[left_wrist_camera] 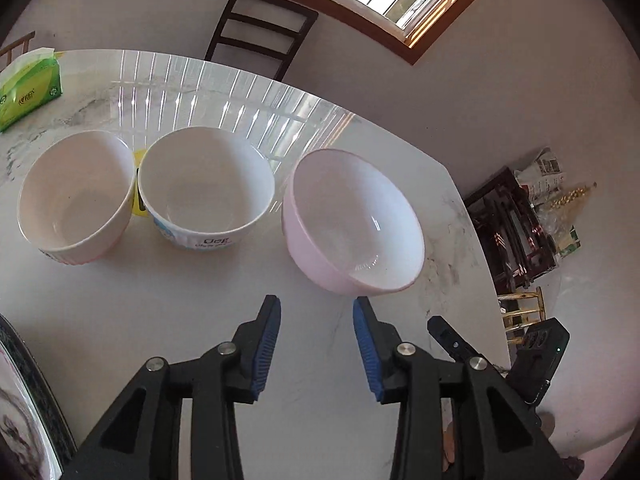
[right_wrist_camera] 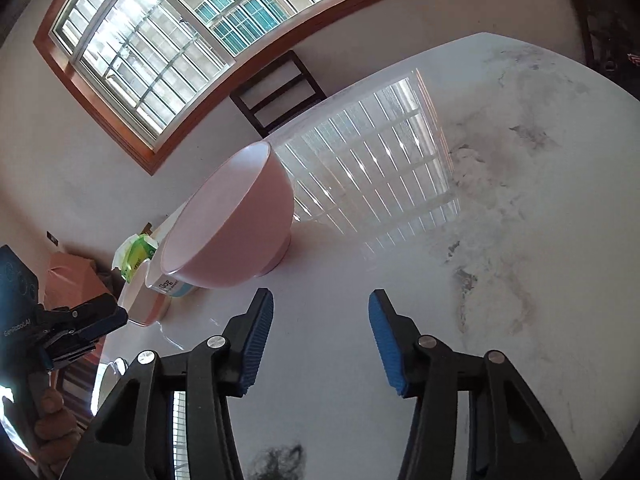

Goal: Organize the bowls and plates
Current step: 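Move both tools toward the pink bowl beside the white bowls, then close both tools on the rim of the pink bowl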

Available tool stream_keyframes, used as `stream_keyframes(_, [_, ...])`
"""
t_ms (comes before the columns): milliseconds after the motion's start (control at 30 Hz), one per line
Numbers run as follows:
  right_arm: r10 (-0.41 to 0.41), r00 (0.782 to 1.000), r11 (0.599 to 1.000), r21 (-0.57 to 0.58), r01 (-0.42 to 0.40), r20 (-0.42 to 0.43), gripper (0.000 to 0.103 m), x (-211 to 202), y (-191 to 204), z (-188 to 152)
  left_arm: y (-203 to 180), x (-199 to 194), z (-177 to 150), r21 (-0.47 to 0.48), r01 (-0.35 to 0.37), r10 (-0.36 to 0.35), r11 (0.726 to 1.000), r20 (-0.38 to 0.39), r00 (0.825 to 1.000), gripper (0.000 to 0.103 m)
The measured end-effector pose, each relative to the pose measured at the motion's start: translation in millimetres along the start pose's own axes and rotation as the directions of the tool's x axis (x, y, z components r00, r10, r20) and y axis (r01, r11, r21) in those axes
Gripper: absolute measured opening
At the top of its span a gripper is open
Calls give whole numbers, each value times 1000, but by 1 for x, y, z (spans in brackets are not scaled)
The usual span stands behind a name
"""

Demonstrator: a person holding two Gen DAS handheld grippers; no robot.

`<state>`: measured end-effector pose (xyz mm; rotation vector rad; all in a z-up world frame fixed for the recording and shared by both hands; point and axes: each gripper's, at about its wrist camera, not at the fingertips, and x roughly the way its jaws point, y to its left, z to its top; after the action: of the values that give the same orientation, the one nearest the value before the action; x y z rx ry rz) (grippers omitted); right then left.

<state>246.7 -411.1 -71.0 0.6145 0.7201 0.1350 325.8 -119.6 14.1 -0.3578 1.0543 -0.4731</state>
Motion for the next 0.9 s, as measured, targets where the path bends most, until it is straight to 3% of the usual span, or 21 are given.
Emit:
stream_keyframes(133, [-11, 1000, 998, -60, 12, 20, 48, -12, 16, 36, 11, 29, 26, -127, 75, -81, 989, -49, 995, 38])
stream_keyframes(233, [-47, 999, 994, -95, 48, 14, 48, -9, 26, 57, 16, 44, 37, -170, 62, -72, 983, -52, 996, 38])
stream_keyframes(333, [-82, 997, 988, -134, 79, -13, 48, 2, 34, 70, 20, 56, 43, -214, 106, -123, 971, -66, 990, 38])
stream_keyframes(500, [-143, 987, 969, -213, 125, -70, 48, 29, 49, 85, 15, 61, 43, -206, 65, -80, 976, -65, 995, 38])
stream_keyframes(767, [-248, 954, 936, -297, 190, -169, 37, 80, 60, 101, 17, 63, 38, -200, -24, 14, 979, -48, 999, 38])
stream_keyframes(867, [-279, 936, 923, -327, 201, -214, 25, 95, 64, 99, 14, 67, 38, -180, -56, 46, 982, -62, 997, 36])
stream_keyframes(900, [-301, 927, 917, -336, 216, -225, 20, 99, 64, 98, 14, 70, 37, -178, -59, 46, 982, -75, 996, 30])
